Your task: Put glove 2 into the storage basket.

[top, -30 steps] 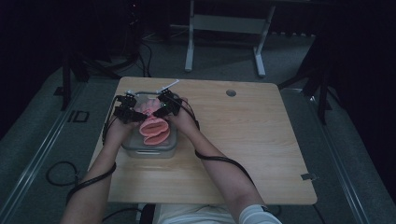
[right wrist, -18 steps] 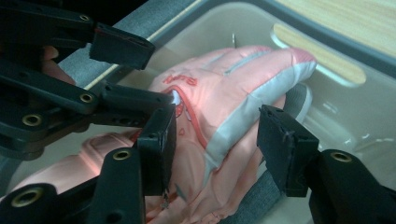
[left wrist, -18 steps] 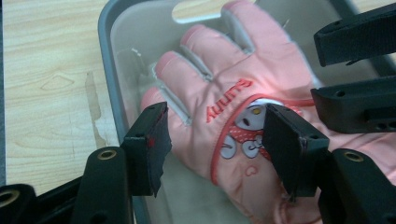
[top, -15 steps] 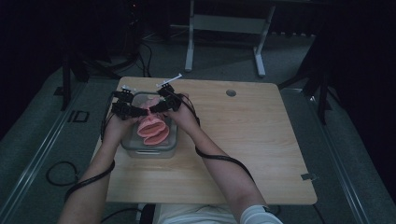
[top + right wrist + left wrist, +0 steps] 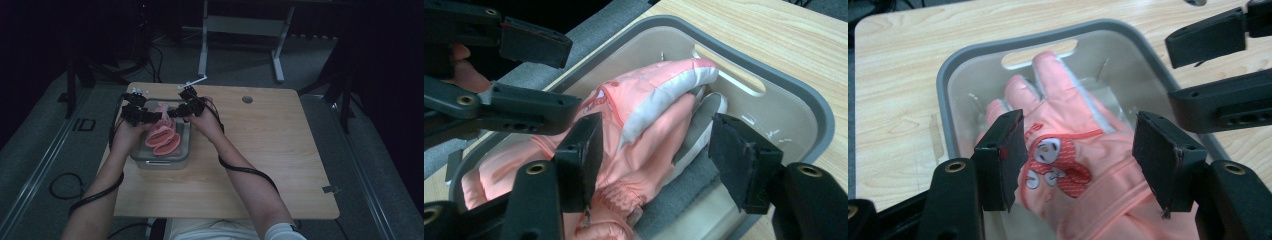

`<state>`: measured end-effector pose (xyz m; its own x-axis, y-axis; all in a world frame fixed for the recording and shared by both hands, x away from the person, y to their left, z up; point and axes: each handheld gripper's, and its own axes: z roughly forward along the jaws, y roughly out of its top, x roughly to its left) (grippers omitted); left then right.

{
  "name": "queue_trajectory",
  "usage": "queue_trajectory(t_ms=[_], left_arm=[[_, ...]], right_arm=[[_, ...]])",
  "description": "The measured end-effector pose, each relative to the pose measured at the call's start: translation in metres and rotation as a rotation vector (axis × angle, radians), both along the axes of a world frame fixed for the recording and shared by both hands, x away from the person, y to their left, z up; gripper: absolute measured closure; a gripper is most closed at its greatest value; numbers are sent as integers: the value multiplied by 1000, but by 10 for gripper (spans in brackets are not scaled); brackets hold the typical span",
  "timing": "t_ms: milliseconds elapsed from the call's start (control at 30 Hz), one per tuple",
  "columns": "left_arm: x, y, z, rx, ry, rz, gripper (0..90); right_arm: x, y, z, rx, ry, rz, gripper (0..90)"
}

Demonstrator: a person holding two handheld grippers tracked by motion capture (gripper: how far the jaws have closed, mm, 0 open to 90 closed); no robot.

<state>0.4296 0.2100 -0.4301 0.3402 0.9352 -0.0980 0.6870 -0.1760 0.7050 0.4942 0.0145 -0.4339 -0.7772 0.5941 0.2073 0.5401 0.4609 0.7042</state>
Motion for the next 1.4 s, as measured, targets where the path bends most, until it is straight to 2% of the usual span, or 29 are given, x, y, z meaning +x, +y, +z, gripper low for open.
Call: queue_trajectory(t_ms=[133,267,400,500,567,633,833,967,1100,1233,1267,1400], left_arm=[[-7,-8,4,-10,-26,-18,353],[-13,-19,8,25,-34,8,259],[-17,-25,10,6,-50,6,177],[-19,-28,10,-4,-59,-28,115],[-21,-31,10,-5,-82,-17,101],[-22,-34,9,-25,-80,-37,96],[-26,-45,7,-26,-107,-79,60],[-31,-54,6,-1,-119,-121,19],[-35,-64,3,27,-127,-143,18],[-39,-72,0,27,-140,-163,18],[-41,-77,-2,23,-150,-187,18],[-46,-89,-4,16,-158,-228,25]], right_arm=[[-2,-7,0,5,-6,6,360],[-4,-16,1,15,-5,11,311],[-7,-25,2,21,-11,32,269],[-10,-33,4,25,-25,43,240],[-11,-37,4,25,-33,43,226],[-13,-42,5,22,-42,43,218],[-19,-59,4,16,-61,32,203],[-21,-71,3,-5,-81,29,189],[-22,-81,-1,-17,-83,29,188],[-24,-88,-4,-36,-98,29,190],[-24,-90,-6,-39,-107,31,190],[-25,-102,-14,-54,-102,31,189]])
